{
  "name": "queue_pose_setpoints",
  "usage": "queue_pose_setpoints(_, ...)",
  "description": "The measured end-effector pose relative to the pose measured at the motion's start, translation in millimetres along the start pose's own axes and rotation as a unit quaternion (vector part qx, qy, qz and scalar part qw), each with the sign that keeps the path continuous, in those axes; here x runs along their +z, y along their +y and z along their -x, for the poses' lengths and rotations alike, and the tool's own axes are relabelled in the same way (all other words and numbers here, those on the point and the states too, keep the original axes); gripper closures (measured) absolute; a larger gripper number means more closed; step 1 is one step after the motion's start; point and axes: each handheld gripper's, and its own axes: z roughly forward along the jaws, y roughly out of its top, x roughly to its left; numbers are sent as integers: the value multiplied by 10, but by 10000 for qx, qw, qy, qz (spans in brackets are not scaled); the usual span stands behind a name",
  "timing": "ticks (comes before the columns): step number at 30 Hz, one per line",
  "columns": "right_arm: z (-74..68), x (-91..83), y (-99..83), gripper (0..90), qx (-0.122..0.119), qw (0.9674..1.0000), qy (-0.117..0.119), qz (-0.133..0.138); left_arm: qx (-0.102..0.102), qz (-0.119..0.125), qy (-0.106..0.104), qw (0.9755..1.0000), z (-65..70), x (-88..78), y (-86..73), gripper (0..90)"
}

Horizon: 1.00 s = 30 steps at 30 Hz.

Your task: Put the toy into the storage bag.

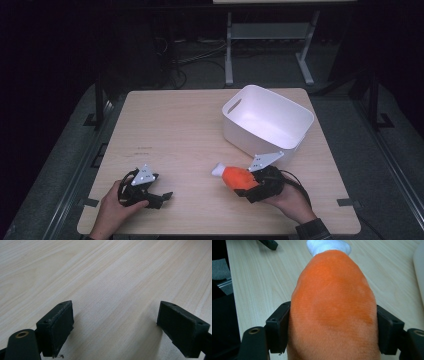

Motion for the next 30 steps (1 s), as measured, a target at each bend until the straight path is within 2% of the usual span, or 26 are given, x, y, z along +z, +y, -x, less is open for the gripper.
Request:
queue_pose_setpoints(15, 22, -191, 195, 262, -163, 9998, -87, 80, -20, 27, 2, 10000, 2, 4, 0, 129)
queue_pose_setpoints(30, 25, -304, 378, 261, -308, 9993, -151, 112, -21, 16, -3, 10000, 2, 1, 1, 129)
